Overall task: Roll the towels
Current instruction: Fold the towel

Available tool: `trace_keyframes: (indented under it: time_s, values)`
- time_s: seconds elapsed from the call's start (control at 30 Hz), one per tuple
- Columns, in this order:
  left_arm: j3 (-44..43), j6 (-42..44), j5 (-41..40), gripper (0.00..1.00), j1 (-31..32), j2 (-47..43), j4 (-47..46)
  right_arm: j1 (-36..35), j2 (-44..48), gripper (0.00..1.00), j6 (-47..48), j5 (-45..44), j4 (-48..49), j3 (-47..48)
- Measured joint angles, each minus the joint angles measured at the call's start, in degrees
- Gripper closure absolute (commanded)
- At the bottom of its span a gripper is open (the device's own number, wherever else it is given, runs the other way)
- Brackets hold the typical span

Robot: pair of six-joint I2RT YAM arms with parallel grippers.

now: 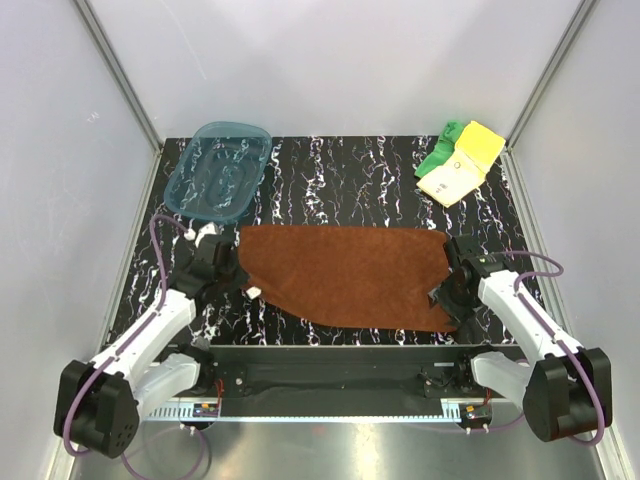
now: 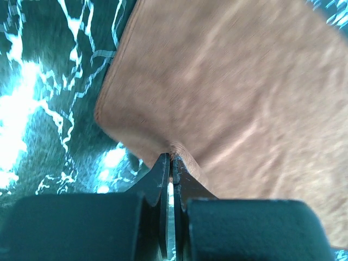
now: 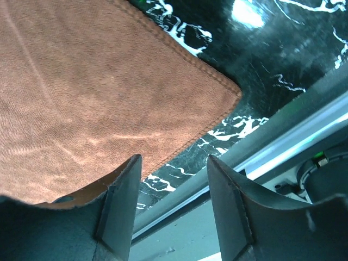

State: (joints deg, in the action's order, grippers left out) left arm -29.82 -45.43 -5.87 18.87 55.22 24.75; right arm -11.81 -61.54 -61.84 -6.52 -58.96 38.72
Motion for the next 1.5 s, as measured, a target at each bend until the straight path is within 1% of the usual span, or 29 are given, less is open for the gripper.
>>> trace_keyframes:
  time_s: [0.2, 0.43, 0.6, 0.8, 0.97, 1.2, 1.27, 1.5]
  values:
    - [-3.5, 0.6, -1.2, 1.0, -1.7, -0.2, 2.7, 0.0, 0.0, 0.39, 3.5, -0.1, 0.6, 1.4]
    - [-5.1, 2.0, -1.9, 1.0, -6.2, -3.6, 11.1, 0.0, 2.4, 0.37, 5.0, 0.0, 0.9, 1.3]
    - [-7.9, 2.6, -2.4, 1.0, -7.5, -6.2, 14.7, 0.0, 2.8, 0.38, 4.8, 0.7, 2.2, -0.6]
    - [-8.2, 2.6, -2.5, 1.0, -8.5, -5.4, 15.7, -0.1, 4.0, 0.43, 4.3, 2.8, 2.6, -3.6]
    - [-8.2, 2.6, -2.7, 1.0, -8.6, -5.3, 15.7, -0.3, 4.1, 0.43, 3.5, 3.0, 2.8, -3.8]
    - [-8.1, 2.6, -2.7, 1.0, -11.5, -4.9, 15.5, -1.6, -2.0, 0.42, 2.3, 3.2, 4.3, -4.1]
    - [-8.0, 2.6, -2.7, 1.0, -11.8, -4.8, 15.5, -2.6, -2.4, 0.43, 1.3, 3.7, 5.1, -4.9]
    - [-8.0, 2.7, -2.4, 1.0, -12.0, -4.9, 15.1, -9.7, -4.8, 0.43, -2.6, 4.0, 5.8, -5.8]
